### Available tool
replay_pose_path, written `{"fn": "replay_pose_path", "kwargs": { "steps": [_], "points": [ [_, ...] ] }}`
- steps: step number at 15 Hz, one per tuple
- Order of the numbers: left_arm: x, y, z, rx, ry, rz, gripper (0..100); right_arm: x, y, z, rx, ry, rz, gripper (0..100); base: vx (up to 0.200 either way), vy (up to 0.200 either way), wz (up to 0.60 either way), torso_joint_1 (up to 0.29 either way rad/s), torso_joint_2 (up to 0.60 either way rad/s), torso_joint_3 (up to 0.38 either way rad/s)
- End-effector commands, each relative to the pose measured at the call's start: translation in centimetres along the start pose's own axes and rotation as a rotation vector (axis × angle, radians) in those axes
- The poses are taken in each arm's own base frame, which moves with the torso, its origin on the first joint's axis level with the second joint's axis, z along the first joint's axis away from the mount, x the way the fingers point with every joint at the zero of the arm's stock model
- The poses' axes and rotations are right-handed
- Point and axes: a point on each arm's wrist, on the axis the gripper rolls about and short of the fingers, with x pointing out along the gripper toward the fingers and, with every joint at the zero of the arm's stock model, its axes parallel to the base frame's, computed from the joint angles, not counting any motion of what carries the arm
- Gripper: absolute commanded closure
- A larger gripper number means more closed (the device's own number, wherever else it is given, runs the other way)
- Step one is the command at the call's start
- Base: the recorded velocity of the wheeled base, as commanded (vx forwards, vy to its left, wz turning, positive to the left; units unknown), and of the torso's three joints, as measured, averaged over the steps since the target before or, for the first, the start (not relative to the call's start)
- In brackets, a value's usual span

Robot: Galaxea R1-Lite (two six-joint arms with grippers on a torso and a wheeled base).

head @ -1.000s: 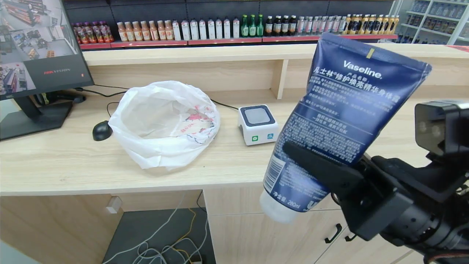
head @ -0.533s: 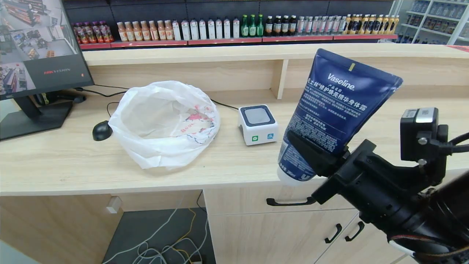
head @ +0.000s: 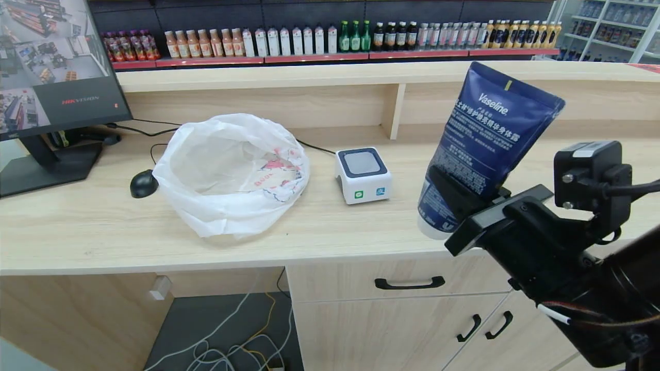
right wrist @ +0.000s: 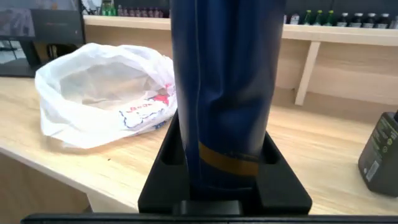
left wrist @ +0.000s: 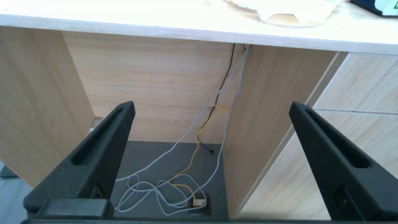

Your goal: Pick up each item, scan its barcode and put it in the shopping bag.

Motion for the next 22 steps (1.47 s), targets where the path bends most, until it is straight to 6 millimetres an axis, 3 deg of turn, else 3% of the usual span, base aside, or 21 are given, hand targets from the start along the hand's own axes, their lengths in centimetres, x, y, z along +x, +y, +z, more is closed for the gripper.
{"fn": "replay_pose_path", "kwargs": {
  "steps": [1,3,13,22],
  "points": [
    [0.0,0.0,0.0,0.0,0.0,0.001,0,0.7,-1.5,0.1,0.016,-0.013,-0.063,100,0.0,0.0,0.0,0.0,0.0,0.0],
    [0.0,0.0,0.0,0.0,0.0,0.001,0,1.3,-2.8,0.2,0.028,-0.034,-0.111,100,0.0,0.0,0.0,0.0,0.0,0.0],
    [0.0,0.0,0.0,0.003,0.0,0.001,0,2.7,-4.8,0.2,0.038,-0.061,-0.198,100,0.0,0.0,0.0,0.0,0.0,0.0],
    [0.0,0.0,0.0,0.003,0.0,0.001,0,2.5,-5.3,0.4,0.043,-0.066,-0.211,100,0.0,0.2,0.0,0.005,0.0,0.001]
  ]
}}
